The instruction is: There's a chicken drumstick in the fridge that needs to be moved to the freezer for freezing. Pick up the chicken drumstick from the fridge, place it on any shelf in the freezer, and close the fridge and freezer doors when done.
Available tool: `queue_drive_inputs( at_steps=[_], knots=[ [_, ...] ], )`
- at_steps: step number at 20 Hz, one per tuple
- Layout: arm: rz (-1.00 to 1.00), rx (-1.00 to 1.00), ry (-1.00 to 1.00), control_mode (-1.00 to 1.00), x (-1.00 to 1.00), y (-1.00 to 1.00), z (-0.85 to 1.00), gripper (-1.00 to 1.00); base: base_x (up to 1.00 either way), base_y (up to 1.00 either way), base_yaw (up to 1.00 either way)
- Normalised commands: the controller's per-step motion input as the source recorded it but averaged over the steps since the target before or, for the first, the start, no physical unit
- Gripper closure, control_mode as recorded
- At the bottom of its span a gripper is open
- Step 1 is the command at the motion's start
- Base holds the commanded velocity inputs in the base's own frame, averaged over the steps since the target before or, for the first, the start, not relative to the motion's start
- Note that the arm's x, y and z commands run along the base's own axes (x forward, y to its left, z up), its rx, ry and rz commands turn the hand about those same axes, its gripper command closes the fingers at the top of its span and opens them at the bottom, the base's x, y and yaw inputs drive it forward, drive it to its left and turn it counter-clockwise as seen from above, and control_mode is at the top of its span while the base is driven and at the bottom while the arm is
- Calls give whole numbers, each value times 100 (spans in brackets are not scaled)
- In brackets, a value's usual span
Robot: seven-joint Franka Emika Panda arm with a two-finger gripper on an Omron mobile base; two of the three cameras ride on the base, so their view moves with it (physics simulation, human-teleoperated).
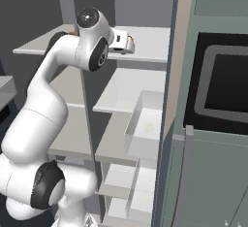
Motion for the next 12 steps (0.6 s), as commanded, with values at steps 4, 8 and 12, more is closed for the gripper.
queue_drive_inputs(
  at_steps=[4, 8, 12],
  knots=[
    [7, 0, 2, -100, 48, -21, -8, -100, 0, 0, 0],
    [3, 4, -7, -100, 36, -11, -9, -100, 0, 0, 0],
    [1, 2, -9, -100, 29, 0, -3, -100, 0, 0, 0]
  ],
)
